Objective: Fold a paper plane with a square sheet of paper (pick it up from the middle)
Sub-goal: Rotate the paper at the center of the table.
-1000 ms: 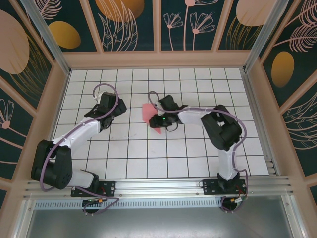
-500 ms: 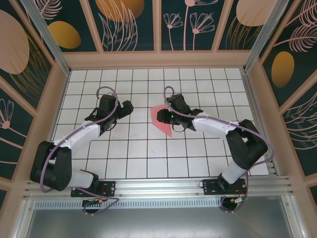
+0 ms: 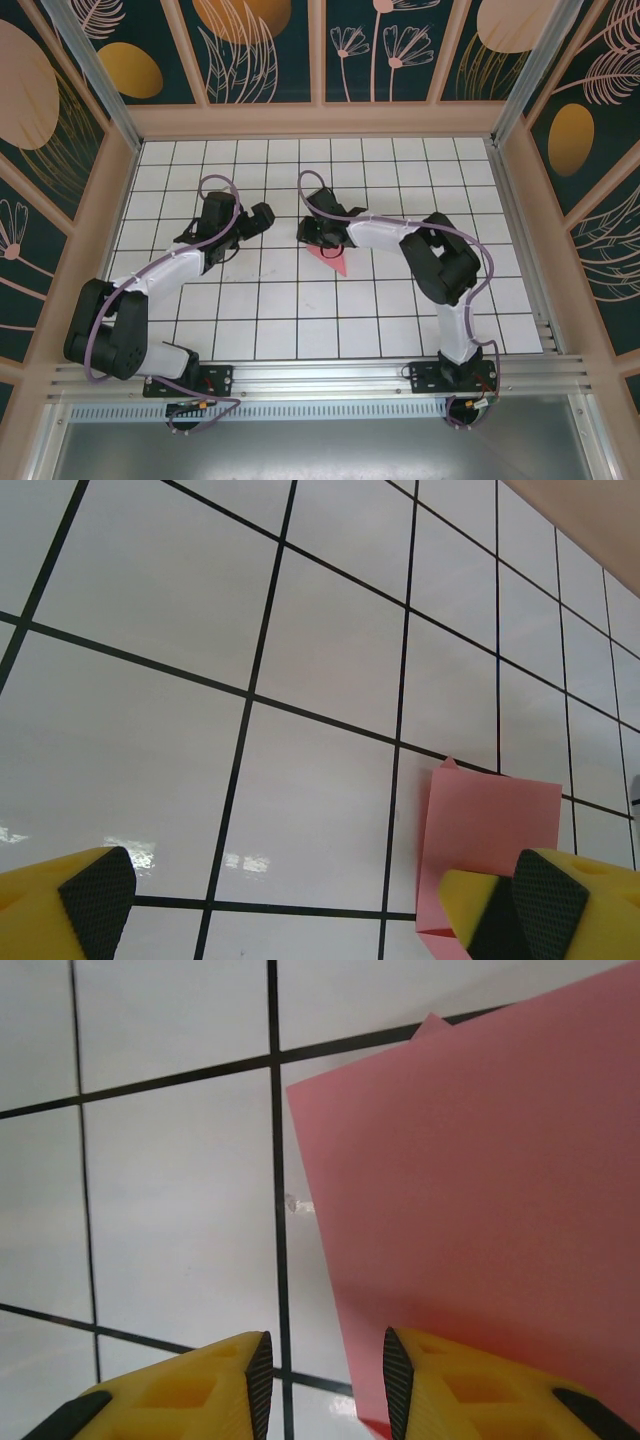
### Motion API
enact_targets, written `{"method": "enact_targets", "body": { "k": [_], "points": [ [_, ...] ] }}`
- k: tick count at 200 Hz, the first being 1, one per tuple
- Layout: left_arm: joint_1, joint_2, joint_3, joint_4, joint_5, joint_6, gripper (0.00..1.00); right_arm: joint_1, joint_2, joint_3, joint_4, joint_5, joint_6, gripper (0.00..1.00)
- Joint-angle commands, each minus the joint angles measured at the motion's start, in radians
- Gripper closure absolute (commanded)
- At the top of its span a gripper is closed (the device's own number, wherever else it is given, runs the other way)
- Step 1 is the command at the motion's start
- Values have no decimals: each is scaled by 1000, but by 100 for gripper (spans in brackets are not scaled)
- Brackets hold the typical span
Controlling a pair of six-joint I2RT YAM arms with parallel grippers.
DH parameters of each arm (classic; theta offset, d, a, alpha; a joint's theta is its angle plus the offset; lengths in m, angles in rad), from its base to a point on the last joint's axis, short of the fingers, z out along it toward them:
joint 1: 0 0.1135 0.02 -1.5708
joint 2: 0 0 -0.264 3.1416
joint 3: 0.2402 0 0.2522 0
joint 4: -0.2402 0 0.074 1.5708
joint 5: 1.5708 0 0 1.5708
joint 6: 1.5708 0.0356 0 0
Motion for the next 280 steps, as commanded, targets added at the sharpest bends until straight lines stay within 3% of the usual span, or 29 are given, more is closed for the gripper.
{"method": "enact_targets", "body": {
  "k": [1, 40, 69, 102, 141, 185, 280],
  "points": [
    [4, 14, -4, 20, 19, -12, 1, 6, 32, 40, -77, -45, -37, 62],
    [4, 21, 0, 16, 24, -19, 4, 12, 34, 14, -145, -129, -179, 62],
    [4, 20, -10, 30, 50, -42, 4, -20, -82, -65, -105, -129, -235, 62],
    [4, 14, -41, 85, 140, -100, 6, -57, -298, -235, 94, -142, -163, 61],
    [2, 24, -107, 201, 303, -199, 13, -57, -428, -446, 227, -128, -60, 62],
    [-36, 40, -153, 240, 352, -249, 21, -78, -406, -489, 241, -152, -71, 65],
    [-177, 138, -145, 323, 370, -340, 24, -180, -314, -564, 369, -224, -53, 67]
  ]
}}
